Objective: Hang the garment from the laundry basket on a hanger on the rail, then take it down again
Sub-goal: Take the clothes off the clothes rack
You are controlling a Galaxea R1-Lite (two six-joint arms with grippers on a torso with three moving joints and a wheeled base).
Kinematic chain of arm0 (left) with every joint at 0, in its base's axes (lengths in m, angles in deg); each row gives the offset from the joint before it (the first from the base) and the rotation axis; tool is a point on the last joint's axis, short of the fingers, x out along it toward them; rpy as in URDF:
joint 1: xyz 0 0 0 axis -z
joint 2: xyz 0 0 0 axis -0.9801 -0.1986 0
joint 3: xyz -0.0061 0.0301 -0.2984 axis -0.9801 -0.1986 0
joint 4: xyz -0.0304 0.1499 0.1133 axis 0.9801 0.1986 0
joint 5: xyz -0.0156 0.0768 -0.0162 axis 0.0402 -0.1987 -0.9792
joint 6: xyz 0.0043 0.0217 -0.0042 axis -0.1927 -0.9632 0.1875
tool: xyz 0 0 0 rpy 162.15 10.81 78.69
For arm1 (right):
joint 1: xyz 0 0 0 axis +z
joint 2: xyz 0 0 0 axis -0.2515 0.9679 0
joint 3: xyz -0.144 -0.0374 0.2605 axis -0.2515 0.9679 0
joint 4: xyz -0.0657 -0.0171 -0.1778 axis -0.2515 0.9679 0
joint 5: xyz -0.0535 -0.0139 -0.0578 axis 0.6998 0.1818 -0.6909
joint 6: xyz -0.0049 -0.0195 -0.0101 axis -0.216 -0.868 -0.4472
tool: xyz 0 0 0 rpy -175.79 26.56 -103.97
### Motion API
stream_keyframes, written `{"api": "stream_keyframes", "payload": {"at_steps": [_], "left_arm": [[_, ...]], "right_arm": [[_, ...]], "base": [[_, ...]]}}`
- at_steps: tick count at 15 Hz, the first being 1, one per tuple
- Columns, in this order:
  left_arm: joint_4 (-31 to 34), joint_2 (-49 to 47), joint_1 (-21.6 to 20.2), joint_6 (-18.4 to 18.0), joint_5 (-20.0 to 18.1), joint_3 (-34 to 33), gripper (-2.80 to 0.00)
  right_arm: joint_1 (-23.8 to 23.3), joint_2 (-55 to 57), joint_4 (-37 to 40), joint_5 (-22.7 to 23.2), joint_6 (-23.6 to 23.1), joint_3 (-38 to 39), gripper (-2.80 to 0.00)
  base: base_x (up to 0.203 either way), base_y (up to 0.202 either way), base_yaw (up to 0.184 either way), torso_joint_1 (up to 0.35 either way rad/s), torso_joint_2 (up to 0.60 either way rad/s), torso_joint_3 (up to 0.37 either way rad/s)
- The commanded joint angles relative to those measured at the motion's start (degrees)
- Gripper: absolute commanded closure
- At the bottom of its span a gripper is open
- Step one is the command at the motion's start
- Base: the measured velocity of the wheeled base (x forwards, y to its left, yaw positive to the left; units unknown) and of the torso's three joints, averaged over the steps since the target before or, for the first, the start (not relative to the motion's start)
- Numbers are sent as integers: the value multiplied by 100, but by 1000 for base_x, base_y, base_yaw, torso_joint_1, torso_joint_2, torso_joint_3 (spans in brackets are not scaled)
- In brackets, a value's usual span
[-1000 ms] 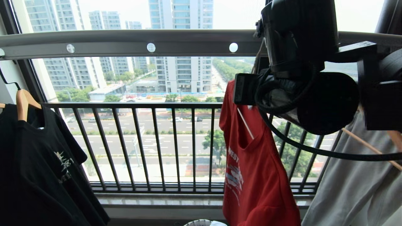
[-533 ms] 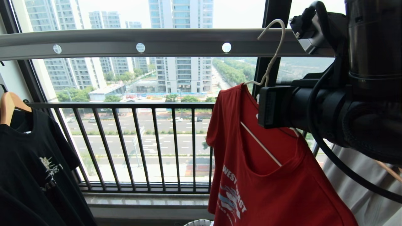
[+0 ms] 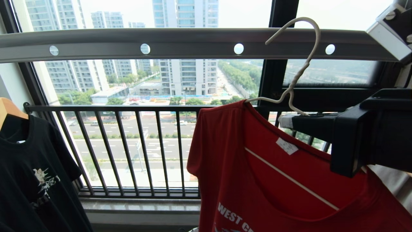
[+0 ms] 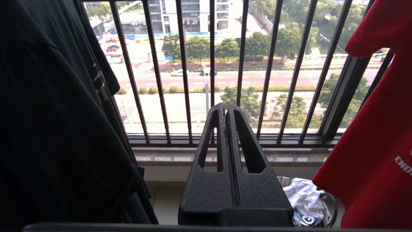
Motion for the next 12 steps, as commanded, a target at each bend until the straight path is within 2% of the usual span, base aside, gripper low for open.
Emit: {"api": "stream_keyframes", "payload": {"at_steps": [1, 4, 7, 12], "left_arm": [[-1, -1, -1, 0, 2, 0, 0], [-1, -1, -1, 0, 2, 0, 0], [-1, -1, -1, 0, 2, 0, 0], [-1, -1, -1, 0, 2, 0, 0]], "right_arm": [[46, -155, -4, 211, -92, 259, 0], [40, -155, -15, 606, -156, 405, 0], [34, -103, -51, 800, -406, 527, 0], [31, -96, -975, 1158, -547, 986, 0]], "base": [[0, 0, 0, 0, 0, 0], [0, 0, 0, 0, 0, 0], [0, 0, 0, 0, 0, 0], [0, 0, 0, 0, 0, 0]]}}
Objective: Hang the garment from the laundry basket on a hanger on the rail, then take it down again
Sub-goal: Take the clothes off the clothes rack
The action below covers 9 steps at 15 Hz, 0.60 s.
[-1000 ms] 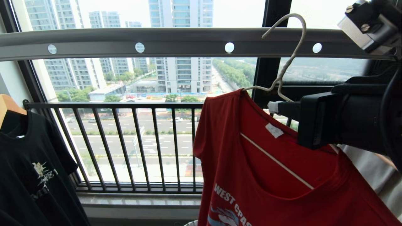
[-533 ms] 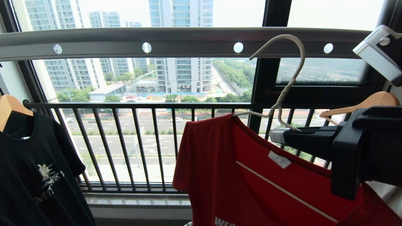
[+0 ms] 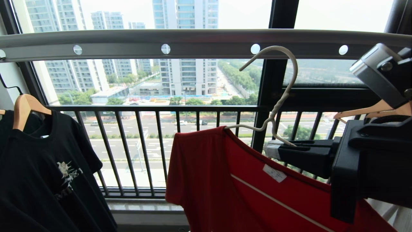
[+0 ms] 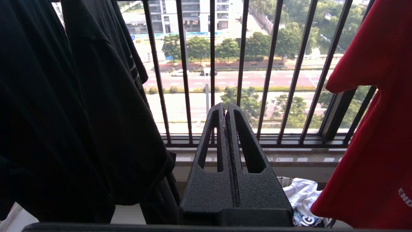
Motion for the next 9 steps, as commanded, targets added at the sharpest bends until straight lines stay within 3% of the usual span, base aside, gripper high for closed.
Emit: {"api": "stream_keyframes", "payload": {"at_steps": [1, 9], "left_arm": [[-1, -1, -1, 0, 1, 0, 0], [-1, -1, -1, 0, 1, 0, 0]], "right_arm": [[-4, 29, -320, 145, 5, 245, 0], [-67, 386, -656, 454, -286, 545, 0]], "base": [[0, 0, 0, 0, 0, 0], [0, 0, 0, 0, 0, 0]]}}
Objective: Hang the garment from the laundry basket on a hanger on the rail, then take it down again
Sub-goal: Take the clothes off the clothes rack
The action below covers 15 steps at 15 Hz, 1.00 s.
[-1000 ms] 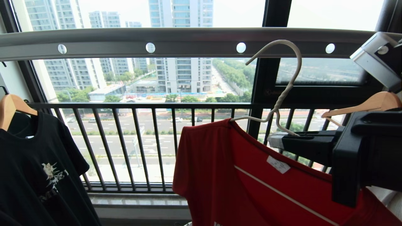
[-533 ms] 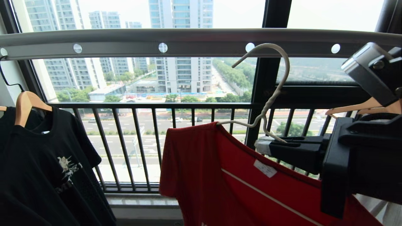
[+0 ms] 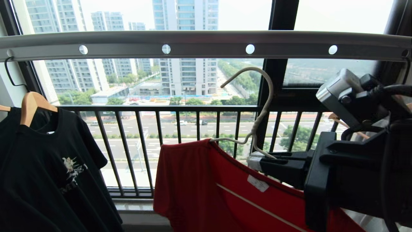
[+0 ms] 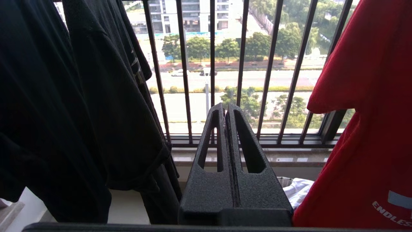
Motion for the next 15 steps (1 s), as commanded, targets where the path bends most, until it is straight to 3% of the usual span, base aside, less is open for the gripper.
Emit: {"api": "stream_keyframes", "payload": {"at_steps": [1, 12, 15], "left_arm": [[-1, -1, -1, 0, 2, 0, 0], [-1, -1, -1, 0, 2, 0, 0], [-1, -1, -1, 0, 2, 0, 0]], "right_arm": [[2, 132, -9, 44, -59, 88, 0], [-7, 45, -26, 139, -51, 193, 0], [-245, 71, -33, 156, -49, 143, 0]], "base": [[0, 0, 0, 0, 0, 0], [0, 0, 0, 0, 0, 0], [0, 0, 0, 0, 0, 0]]}}
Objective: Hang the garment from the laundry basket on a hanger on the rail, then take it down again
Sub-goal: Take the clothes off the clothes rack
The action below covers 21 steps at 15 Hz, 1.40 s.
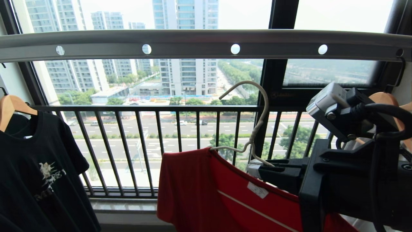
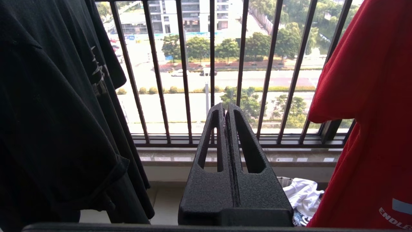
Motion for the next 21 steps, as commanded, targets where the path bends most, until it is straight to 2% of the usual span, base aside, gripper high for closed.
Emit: {"api": "stream_keyframes", "payload": {"at_steps": [1, 7, 13, 16, 19, 21], "left_arm": [[-1, -1, -1, 0, 4, 0, 0], [-1, -1, -1, 0, 4, 0, 0], [6, -1, -1, -15, 17, 50, 0], [71, -302, -1, 189, 3, 728, 0], [54, -1363, 64, 315, -31, 1645, 0], [55, -2188, 154, 340, -191, 2251, 0]], "right_arm": [[-190, 40, -10, 50, -3, -19, 0], [-441, 270, -13, 119, -3, -70, 0], [-470, 366, -13, 119, 6, -72, 0], [-478, 383, -13, 128, 6, -72, 0], [-523, 462, -22, 126, 6, -81, 0], [-581, 487, -22, 128, 6, -82, 0]], "base": [[0, 0, 0, 0, 0, 0], [0, 0, 0, 0, 0, 0], [0, 0, 0, 0, 0, 0], [0, 0, 0, 0, 0, 0], [0, 0, 0, 0, 0, 0], [0, 0, 0, 0, 0, 0]]}}
